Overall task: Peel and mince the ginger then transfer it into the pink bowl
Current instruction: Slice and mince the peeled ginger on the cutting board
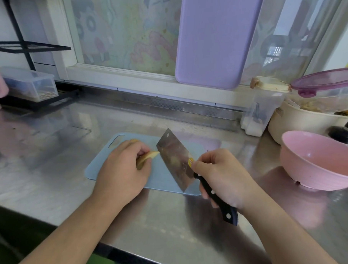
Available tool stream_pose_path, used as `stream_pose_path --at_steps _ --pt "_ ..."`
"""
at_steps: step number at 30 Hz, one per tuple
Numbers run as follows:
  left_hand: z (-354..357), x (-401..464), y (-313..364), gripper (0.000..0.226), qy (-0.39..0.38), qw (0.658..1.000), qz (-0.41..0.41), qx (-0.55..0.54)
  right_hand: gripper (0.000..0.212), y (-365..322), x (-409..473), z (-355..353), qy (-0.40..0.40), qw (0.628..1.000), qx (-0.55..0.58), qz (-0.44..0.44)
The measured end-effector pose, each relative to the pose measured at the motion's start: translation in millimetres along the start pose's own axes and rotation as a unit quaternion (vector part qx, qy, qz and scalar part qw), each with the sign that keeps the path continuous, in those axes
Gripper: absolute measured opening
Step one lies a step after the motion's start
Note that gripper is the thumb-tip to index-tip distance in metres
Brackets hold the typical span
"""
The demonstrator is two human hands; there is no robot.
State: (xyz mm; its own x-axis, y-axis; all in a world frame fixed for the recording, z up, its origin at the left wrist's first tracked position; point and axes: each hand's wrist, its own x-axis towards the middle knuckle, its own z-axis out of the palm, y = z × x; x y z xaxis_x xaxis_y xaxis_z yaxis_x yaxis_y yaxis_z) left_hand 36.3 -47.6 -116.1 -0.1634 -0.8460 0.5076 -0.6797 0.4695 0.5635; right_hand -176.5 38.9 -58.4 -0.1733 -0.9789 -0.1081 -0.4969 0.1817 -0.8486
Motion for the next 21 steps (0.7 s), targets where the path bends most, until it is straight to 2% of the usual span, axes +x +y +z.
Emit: stream_pose_path --at_steps 4,8,21 --pt "2 -1 -1 0.011 -0.014 0.999 0.037 0.003 0.032 1 2 0 0.027 1.0 -0.008 -0.003" --pt "4 -1 -3 0.017 -0.023 0.998 0.061 0.002 0.032 -1 -1 -3 0.02 1.0 0.018 -0.002" --pt "-7 -8 9 0.021 -0.12 0.99 0.025 -0.067 0.032 0 0 1 0.017 0.999 -0.021 -0.023"
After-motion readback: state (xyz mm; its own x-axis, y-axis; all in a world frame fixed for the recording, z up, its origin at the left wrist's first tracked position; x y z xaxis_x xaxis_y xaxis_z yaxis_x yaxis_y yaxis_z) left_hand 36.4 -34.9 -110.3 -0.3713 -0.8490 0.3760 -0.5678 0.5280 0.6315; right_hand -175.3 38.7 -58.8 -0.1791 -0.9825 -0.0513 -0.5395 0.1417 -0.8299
